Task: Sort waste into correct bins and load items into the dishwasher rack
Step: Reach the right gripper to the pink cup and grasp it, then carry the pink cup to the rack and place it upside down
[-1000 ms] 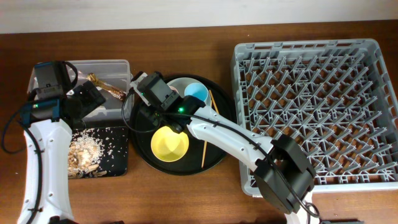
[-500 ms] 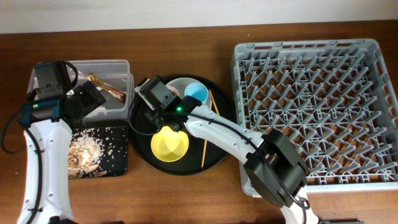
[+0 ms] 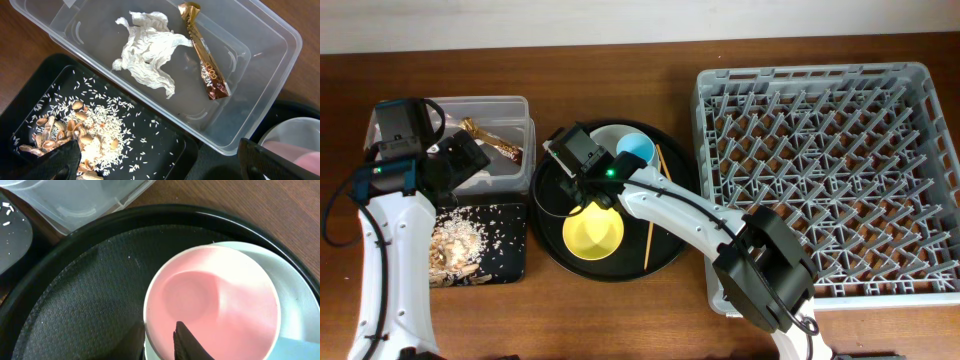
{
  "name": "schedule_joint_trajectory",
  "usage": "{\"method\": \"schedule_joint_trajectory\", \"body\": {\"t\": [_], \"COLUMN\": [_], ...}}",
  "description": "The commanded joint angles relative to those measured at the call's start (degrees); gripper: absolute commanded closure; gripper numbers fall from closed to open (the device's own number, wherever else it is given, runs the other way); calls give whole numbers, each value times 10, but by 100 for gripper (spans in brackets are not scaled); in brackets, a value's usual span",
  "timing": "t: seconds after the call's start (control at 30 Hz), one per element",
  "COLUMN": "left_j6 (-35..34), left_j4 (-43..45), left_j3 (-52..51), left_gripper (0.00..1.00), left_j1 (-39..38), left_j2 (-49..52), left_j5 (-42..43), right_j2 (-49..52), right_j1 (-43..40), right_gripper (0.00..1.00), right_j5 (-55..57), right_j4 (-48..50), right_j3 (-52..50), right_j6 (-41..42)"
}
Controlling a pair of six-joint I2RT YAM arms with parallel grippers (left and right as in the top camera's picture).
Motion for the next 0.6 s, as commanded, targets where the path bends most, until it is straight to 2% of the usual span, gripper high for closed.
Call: {"method": "schedule_joint_trajectory", "body": {"t": [0.0,0.13,0.57], "left_j6": [7,7,7], "left_j4": [0,0,0], "left_j3": [9,9,9], "left_gripper": [1,1,1], "left_j1": [1,1,1], "left_j2": [-9,-9,-9], "left_j5": [2,2,2], "right_j2": [10,10,10], "right_j1": [-4,-4,-4], "right_gripper": [78,84,83], "right_j5": [11,11,11], "right_j4": [-1,0,-18], "right_j3": [6,6,6], "right_j6": [2,2,2]}}
